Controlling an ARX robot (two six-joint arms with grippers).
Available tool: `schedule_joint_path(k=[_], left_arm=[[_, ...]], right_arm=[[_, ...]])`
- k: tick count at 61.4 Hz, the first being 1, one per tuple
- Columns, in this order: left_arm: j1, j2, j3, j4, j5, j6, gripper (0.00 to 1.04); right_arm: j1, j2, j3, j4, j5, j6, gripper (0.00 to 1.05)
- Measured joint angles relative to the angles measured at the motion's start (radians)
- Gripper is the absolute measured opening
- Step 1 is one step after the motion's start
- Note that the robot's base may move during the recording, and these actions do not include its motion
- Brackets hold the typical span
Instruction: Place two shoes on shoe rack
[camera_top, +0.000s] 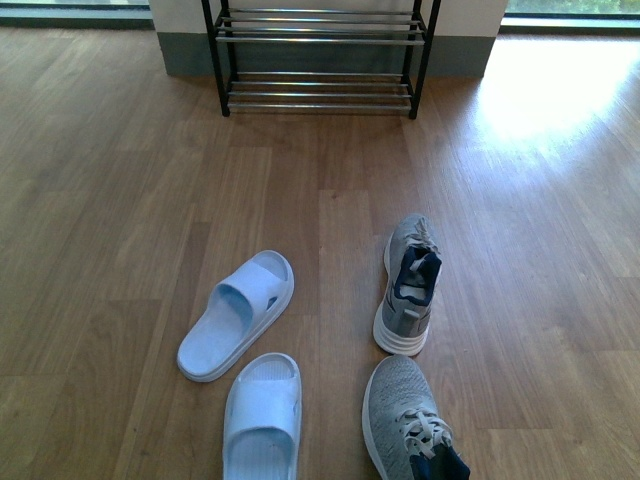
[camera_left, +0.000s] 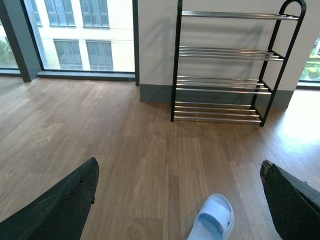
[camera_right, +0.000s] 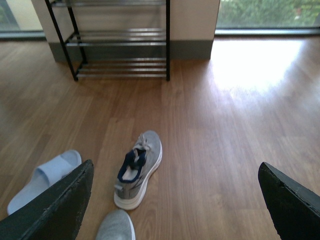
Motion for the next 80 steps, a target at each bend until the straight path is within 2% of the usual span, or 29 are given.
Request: schedule_joint_path(k=[5,17,23,35,45,56,64,80], left_arm=[[0.000,0.000,0.000,0.000,0.000,0.000,0.95],[0.000,0.000,0.000,0.000,0.000,0.000,0.95],[0.000,0.000,0.000,0.000,0.000,0.000,0.95],[0.000,0.000,0.000,0.000,0.000,0.000,0.95],[0.000,0.000,0.000,0.000,0.000,0.000,0.95],[0.000,0.000,0.000,0.000,0.000,0.000,0.95],[0.000,0.000,0.000,0.000,0.000,0.000,0.95],[0.000,0.000,0.000,0.000,0.000,0.000,0.95]], right_arm=[[-0.047,0.237,0.038,0.097,-0.045,-0.003,0.95],[-0.114,0.939,0.082,0.511,-0.108,-0.072,0.95],[-0.116,1.304,0.128,0.686,-0.115,-0.132,0.95],[-0.087,1.900,0.249,0.893,-0.082,-0.253,0.95],[-0.087,2.229,0.371,0.861,-0.093,-0.240,0.95],[-0.081,2.317,0.422,0.816,-0.137,-0.185,0.95],[-0.073,2.341,0.460,0.755,-0.214,-0.076,0.95],[-0.036,2.377,0.516,0.727,-0.257,0.027,0.95]])
